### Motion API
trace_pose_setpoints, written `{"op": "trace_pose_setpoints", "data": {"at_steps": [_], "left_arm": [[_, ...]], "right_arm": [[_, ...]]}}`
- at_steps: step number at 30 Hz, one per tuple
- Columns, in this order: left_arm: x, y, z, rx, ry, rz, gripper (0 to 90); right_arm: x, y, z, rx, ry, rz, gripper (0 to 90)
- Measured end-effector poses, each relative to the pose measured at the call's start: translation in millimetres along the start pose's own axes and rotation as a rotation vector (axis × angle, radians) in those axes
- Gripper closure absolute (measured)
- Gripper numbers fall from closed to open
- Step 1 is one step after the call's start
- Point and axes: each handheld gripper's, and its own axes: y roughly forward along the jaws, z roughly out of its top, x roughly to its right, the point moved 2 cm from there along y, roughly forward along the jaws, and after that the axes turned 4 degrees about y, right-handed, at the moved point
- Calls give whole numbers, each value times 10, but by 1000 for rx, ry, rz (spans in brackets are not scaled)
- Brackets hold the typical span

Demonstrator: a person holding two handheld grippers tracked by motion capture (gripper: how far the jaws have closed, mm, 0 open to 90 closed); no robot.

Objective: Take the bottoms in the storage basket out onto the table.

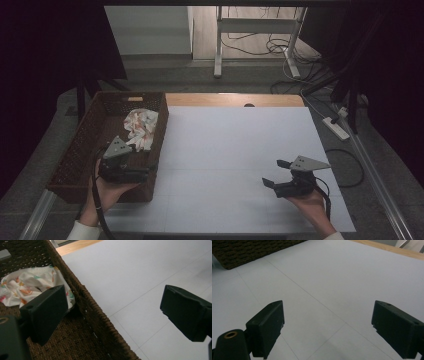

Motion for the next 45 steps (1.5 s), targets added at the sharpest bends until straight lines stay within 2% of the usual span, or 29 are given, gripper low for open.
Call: {"op": "trace_pose_setpoints", "data": {"at_steps": [3, 9, 13, 22, 29, 37, 41, 45], "left_arm": [[-18, -8, 11, 4, -8, 2, 71], [-46, 25, 29, -13, -27, -16, 75], [-57, 9, 77, -19, -10, -13, 74], [-172, 78, 230, -33, -1, -12, 74], [-236, 96, 312, -28, -14, -22, 74], [-318, 124, 363, -27, -17, -8, 76], [-376, 167, 380, -29, -38, -28, 78], [-414, 188, 404, -29, -37, -18, 79]], "right_arm": [[-13, -13, -1, 3, 6, 7, 116], [-71, -42, 34, 12, -13, 1, 120], [-102, -56, 27, 1, -29, -11, 121], [-62, -42, 31, 7, -14, -7, 121], [-78, -50, 25, 0, -20, -10, 122], [-75, -46, 23, -1, -23, -14, 126], [-72, -36, 20, -5, -22, -11, 126], [-80, -36, 19, -4, -25, -11, 127]]}}
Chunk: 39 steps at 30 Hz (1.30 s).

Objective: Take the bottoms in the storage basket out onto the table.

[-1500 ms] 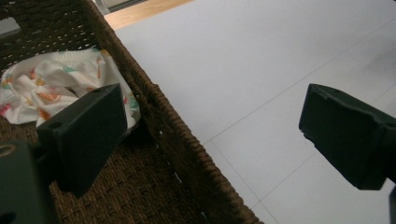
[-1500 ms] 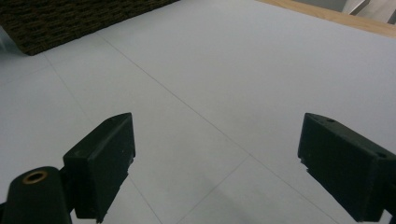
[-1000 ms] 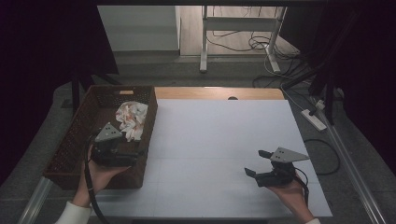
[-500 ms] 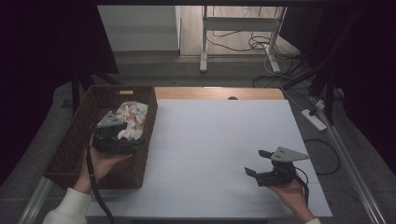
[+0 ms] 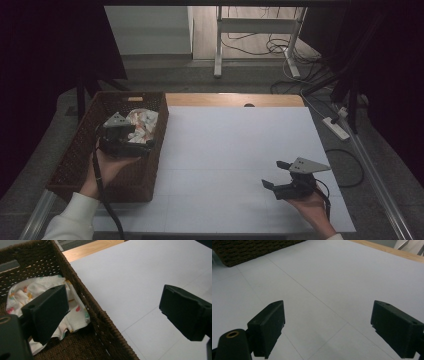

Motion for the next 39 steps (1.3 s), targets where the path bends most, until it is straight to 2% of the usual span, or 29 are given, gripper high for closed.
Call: {"op": "trace_pose_setpoints", "data": {"at_steps": [6, 14, 27, 39], "left_arm": [[-47, 23, 37, 3, -2, 13, 82], [-179, 81, 117, -8, -11, 35, 83], [-333, 146, 203, -14, -39, 53, 84], [-448, 227, 254, -27, -49, 73, 85]], "right_arm": [[-3, -2, 0, -1, -4, -4, 129], [-2, 12, -4, -8, -7, -3, 129], [-12, 9, -9, -11, -11, -6, 130], [-4, 3, -21, -17, -6, -10, 130]]}}
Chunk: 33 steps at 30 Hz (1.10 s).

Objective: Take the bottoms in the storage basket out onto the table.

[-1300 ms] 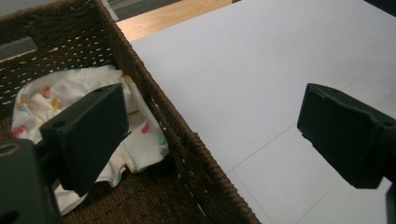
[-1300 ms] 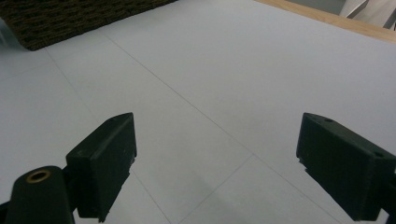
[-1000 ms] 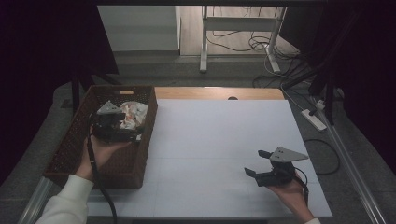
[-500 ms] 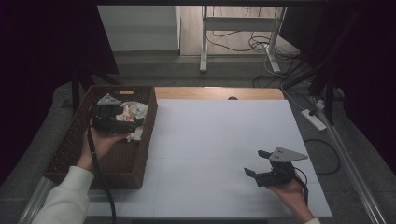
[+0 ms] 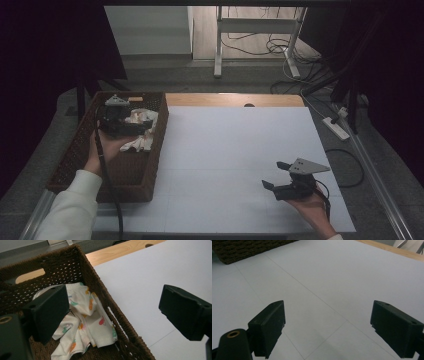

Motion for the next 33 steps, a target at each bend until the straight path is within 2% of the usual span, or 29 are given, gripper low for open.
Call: {"op": "trace_pose_setpoints", "data": {"at_steps": [18, 24, 30, 33], "left_arm": [[-131, 113, 47, -33, -21, 14, 87], [-248, 178, 43, -47, -60, 18, 87], [-308, 224, 45, -58, -69, 26, 87], [-382, 262, 39, -67, -86, 37, 87]], "right_arm": [[1, 12, 6, 3, -1, 3, 131], [-2, 13, 3, 0, -1, 4, 131], [1, 23, 0, -4, 0, 5, 131], [3, 26, -1, -8, -1, 4, 131]]}}
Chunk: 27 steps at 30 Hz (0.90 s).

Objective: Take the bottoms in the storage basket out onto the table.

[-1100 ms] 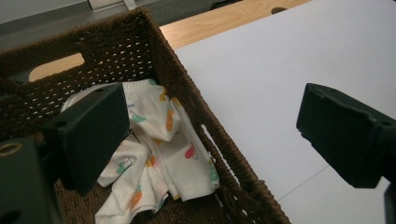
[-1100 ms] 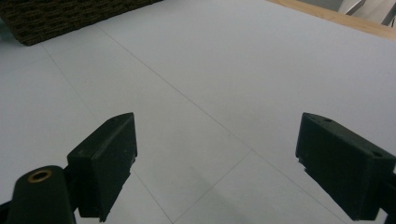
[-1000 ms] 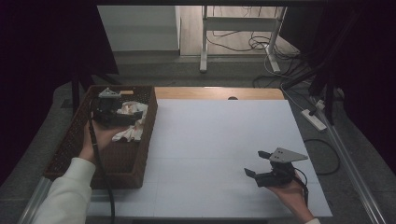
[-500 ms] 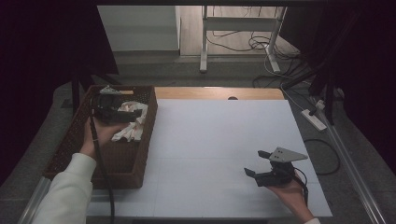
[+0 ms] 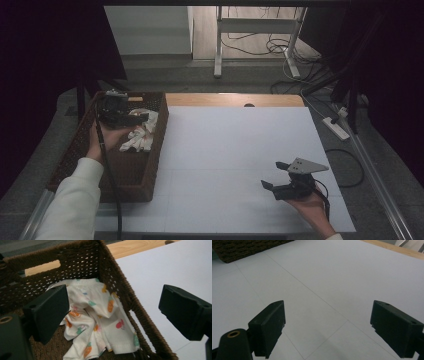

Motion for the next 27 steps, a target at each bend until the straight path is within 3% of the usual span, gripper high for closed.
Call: {"op": "trace_pose_setpoints", "data": {"at_steps": [9, 27], "left_arm": [[-99, 65, 49, -20, -11, 25, 87], [-202, 235, 90, -44, -43, 24, 87]], "right_arm": [[0, 3, -2, 4, 0, -4, 134], [-2, 23, -11, -11, -6, 1, 134]]}}
